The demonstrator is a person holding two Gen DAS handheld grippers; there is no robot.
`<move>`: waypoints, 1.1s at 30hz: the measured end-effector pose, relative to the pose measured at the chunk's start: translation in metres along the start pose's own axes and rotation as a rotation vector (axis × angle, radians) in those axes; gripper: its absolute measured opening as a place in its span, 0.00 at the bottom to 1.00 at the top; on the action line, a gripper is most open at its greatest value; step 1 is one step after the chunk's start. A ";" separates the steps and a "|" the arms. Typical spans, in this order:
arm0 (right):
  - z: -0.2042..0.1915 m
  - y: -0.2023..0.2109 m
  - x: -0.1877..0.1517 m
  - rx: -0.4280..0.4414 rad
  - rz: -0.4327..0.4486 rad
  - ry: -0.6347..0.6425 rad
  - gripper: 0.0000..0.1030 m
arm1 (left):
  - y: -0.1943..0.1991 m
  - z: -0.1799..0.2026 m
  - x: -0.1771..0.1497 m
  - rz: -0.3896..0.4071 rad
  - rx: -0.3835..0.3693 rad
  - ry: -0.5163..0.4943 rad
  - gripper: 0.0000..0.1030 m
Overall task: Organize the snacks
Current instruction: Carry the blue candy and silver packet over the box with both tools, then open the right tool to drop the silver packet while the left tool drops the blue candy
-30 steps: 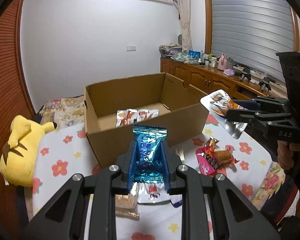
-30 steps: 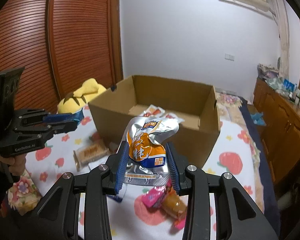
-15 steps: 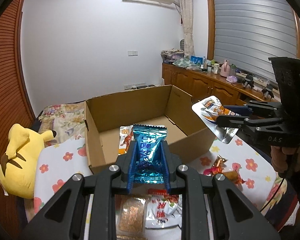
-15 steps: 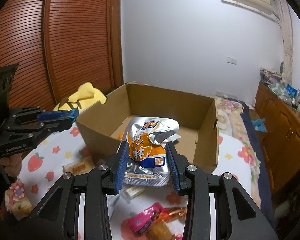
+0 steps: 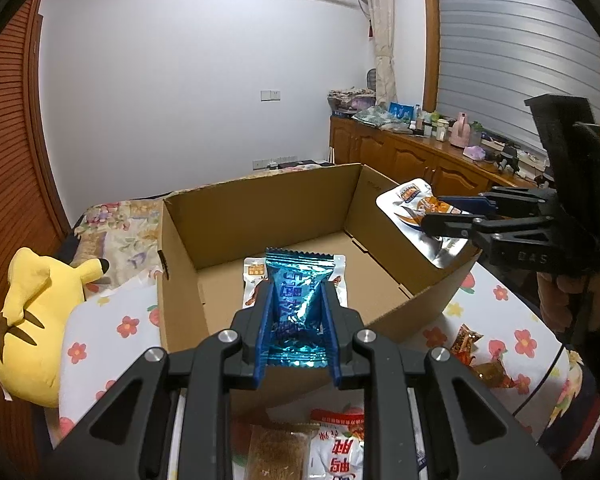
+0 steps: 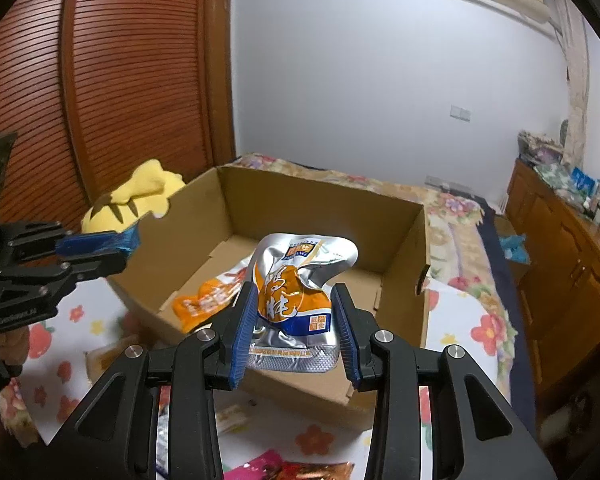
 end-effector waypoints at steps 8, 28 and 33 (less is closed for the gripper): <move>0.011 -0.024 -0.004 -0.005 -0.040 -0.010 0.37 | -0.014 -0.006 0.012 -0.005 0.018 -0.001 0.21; 0.023 -0.018 -0.015 0.040 -0.028 -0.055 0.41 | -0.068 -0.004 0.025 -0.060 0.034 0.021 0.22; 0.023 -0.013 -0.017 0.042 -0.020 -0.055 0.41 | -0.073 -0.005 0.026 -0.071 0.045 0.031 0.22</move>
Point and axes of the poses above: each gripper's, at about its wrist camera, not at the fingertips, and y roughly against the way its jaws point, z to its right, x to its top, the point moved 6 cm from there along -y, roughly the way its jaws point, and after that the axes turned 6 degrees about -x, right-handed, at the moved point
